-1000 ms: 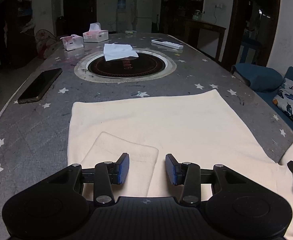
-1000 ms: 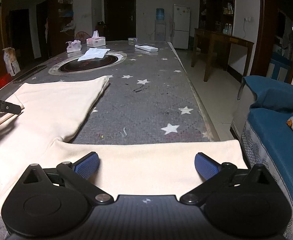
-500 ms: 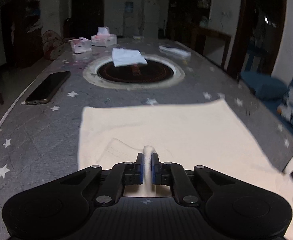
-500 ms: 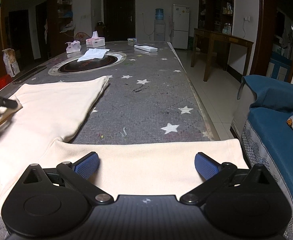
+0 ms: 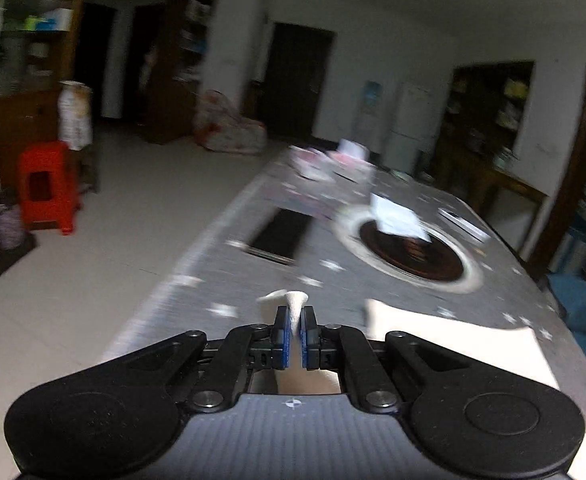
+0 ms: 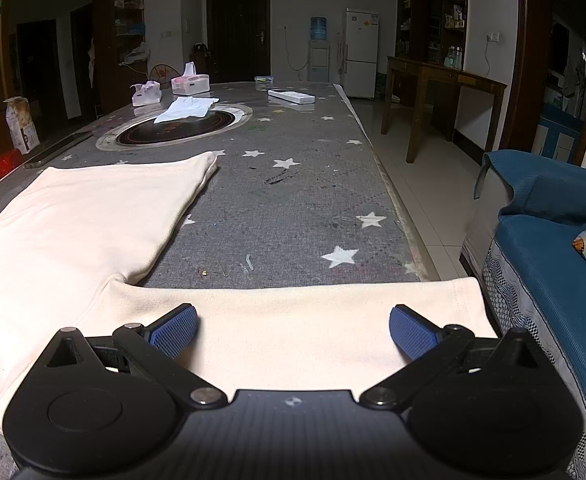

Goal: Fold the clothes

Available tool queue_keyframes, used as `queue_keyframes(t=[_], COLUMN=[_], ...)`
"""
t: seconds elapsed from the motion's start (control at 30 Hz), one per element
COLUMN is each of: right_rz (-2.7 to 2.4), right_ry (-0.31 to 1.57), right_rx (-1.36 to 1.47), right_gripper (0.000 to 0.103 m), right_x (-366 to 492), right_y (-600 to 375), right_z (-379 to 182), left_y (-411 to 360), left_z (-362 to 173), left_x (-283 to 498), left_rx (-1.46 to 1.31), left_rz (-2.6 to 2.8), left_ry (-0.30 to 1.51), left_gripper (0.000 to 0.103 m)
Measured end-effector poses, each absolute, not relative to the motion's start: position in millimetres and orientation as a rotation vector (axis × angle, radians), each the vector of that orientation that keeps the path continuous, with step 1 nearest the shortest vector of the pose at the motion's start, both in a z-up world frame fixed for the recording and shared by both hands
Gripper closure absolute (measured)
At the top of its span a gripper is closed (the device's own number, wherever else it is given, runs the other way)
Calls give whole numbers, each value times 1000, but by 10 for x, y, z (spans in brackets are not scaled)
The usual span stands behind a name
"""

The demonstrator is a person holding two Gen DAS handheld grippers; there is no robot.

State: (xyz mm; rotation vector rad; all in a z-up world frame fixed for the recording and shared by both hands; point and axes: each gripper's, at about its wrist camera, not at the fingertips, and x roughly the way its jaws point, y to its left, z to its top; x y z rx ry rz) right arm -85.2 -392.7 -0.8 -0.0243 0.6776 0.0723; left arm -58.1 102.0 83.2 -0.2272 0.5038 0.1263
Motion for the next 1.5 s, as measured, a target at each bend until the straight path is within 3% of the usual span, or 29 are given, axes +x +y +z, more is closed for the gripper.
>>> queue_keyframes(t=[0.6, 0.73, 0.9, 1.1, 1.5], right_rz=[70, 69, 68, 65, 66], right_ry=[678, 678, 677, 675, 673], right_rx=[-25, -24, -22, -21, -19], right_gripper=[0, 0, 0, 0, 0], right_x=[-861, -859, -864, -870, -869], right_y=[-3924, -3925, -3924, -3921, -3930], right_z=[-8, -9, -12, -13, -18], left_y=[1783, 1823, 1775, 1206, 32], left_z=[182, 106, 288, 430, 144], left_x=[-1149, -1146, -1179, -1067, -491], left_rx=[-139, -144, -160, -173, -177], left_rz=[344, 375, 399, 142, -271], left_ry=[685, 706, 665, 649, 747], left_gripper=[97, 87, 86, 84, 83])
